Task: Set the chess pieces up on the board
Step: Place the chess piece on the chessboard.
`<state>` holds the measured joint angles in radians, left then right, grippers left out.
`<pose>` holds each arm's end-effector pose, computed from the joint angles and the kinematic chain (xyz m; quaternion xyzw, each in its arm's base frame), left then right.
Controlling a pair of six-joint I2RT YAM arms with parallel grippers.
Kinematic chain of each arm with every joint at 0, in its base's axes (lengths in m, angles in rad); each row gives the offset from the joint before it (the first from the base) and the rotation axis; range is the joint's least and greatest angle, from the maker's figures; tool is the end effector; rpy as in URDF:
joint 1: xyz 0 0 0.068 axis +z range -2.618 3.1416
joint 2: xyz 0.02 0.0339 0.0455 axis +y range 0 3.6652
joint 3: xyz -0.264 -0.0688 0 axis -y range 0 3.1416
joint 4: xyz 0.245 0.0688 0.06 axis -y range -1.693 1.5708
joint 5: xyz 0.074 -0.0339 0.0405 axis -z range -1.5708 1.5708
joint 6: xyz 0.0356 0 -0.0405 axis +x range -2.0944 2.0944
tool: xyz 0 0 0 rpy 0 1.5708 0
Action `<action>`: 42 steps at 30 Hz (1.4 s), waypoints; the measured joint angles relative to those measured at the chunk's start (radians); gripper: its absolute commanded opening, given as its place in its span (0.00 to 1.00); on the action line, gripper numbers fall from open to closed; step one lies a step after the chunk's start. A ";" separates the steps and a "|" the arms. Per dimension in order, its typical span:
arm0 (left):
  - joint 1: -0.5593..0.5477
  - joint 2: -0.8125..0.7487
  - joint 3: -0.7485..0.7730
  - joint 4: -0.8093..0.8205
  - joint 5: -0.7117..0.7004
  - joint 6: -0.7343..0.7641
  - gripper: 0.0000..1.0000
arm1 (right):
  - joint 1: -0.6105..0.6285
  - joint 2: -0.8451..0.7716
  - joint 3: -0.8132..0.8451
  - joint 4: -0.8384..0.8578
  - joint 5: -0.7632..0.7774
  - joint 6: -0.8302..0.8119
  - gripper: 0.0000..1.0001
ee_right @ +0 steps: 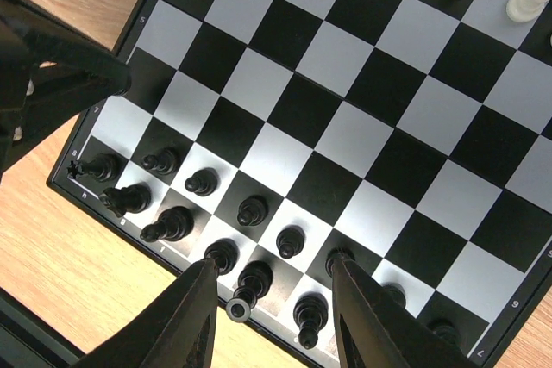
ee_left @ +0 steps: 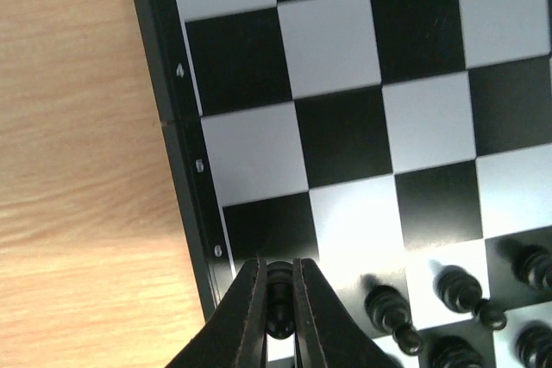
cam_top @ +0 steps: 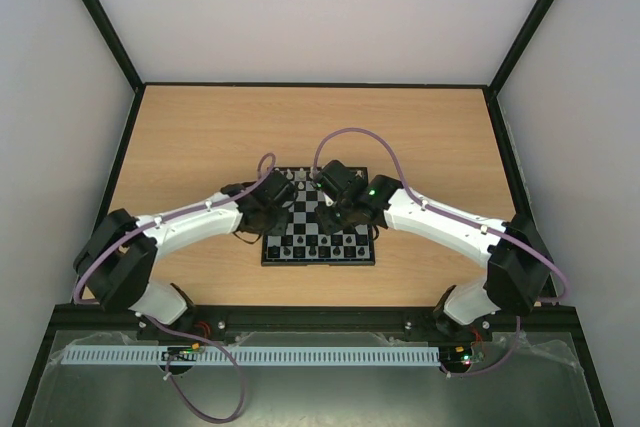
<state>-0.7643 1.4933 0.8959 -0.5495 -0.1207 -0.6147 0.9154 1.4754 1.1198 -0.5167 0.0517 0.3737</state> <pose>0.2057 -0.1913 0.1888 0.0603 0.9741 -0.0881 0.1995 0.1940 0.2493 0.2634 -0.2428 0.9074 0.1861 0.2880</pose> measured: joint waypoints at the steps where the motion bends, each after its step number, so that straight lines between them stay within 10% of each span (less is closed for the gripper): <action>1: -0.004 -0.005 -0.008 -0.003 0.000 -0.004 0.02 | 0.000 0.000 0.000 0.000 -0.001 0.000 0.38; 30: -0.073 -0.001 -0.059 0.006 0.008 -0.077 0.07 | 0.000 0.000 -0.004 0.001 -0.019 0.000 0.37; 42: -0.074 0.013 -0.064 0.009 -0.004 -0.095 0.37 | 0.000 0.000 -0.009 0.008 -0.025 0.000 0.37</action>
<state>-0.8383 1.5059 0.8322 -0.5404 -0.1246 -0.7094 0.9154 1.4754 1.1107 -0.5091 0.0269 0.3737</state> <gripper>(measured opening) 0.282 0.374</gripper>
